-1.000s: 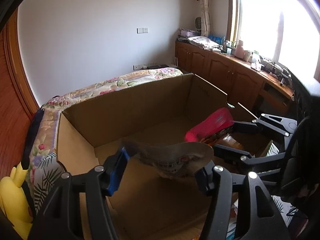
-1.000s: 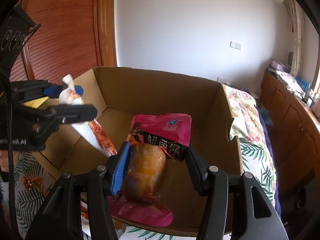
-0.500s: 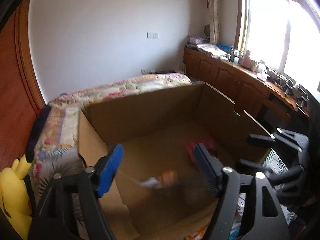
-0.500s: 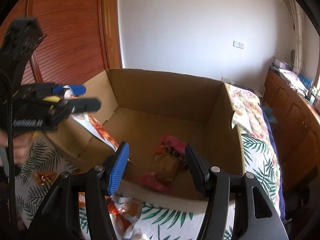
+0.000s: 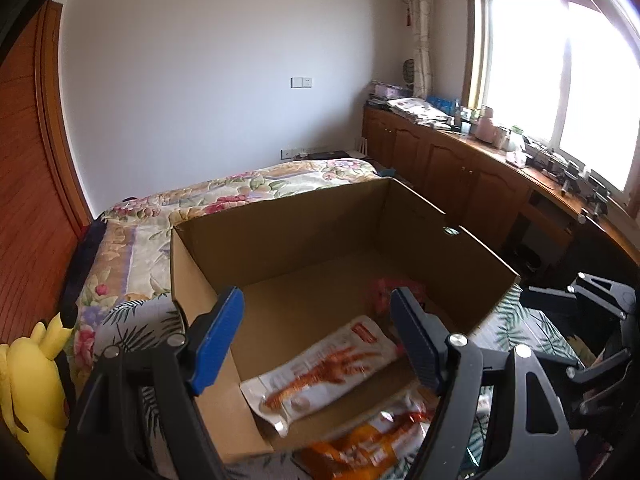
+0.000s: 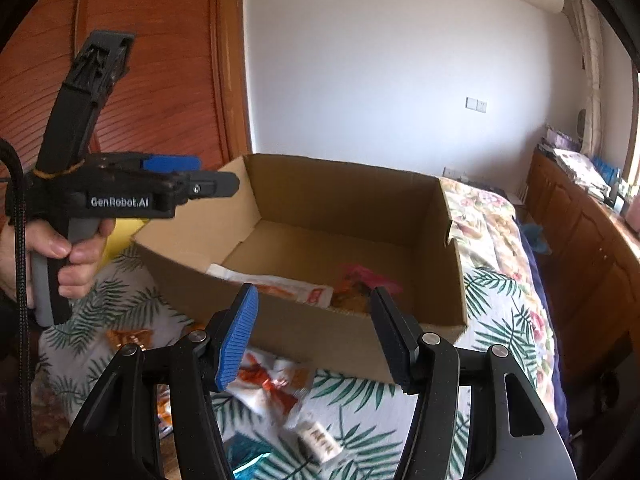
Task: Organize snacks
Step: 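Withdraw the right gripper from the box back toward the snacks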
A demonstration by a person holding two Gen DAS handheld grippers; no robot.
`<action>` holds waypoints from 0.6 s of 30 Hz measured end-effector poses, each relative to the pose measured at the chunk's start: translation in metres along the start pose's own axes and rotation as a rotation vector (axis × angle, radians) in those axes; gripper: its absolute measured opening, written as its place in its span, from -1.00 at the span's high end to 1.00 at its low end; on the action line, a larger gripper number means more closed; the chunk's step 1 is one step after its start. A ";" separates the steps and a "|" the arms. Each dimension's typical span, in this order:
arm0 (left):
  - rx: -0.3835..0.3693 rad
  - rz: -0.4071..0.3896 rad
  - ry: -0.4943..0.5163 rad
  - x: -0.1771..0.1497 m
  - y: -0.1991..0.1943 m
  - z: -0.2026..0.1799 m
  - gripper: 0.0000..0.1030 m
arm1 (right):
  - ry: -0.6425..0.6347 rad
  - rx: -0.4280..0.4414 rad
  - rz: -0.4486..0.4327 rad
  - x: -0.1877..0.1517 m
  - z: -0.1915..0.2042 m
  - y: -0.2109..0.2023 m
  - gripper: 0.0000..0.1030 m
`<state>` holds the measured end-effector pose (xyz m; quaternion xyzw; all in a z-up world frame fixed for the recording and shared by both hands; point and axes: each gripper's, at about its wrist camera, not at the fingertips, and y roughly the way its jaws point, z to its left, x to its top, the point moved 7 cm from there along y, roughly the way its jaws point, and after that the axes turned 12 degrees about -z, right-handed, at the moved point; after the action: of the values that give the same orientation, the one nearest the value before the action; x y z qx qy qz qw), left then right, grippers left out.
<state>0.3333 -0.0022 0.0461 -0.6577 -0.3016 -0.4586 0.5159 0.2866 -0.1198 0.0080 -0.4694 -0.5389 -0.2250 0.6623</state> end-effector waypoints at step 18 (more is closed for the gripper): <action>-0.089 0.054 -0.034 -0.081 -0.095 -0.039 -0.48 | 0.085 -0.059 0.092 -0.090 0.017 -0.070 -0.17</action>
<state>0.2074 -0.0066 0.0121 -0.6958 -0.2716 -0.4461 0.4931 0.1937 -0.1559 -0.0487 -0.5031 -0.4813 -0.2299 0.6800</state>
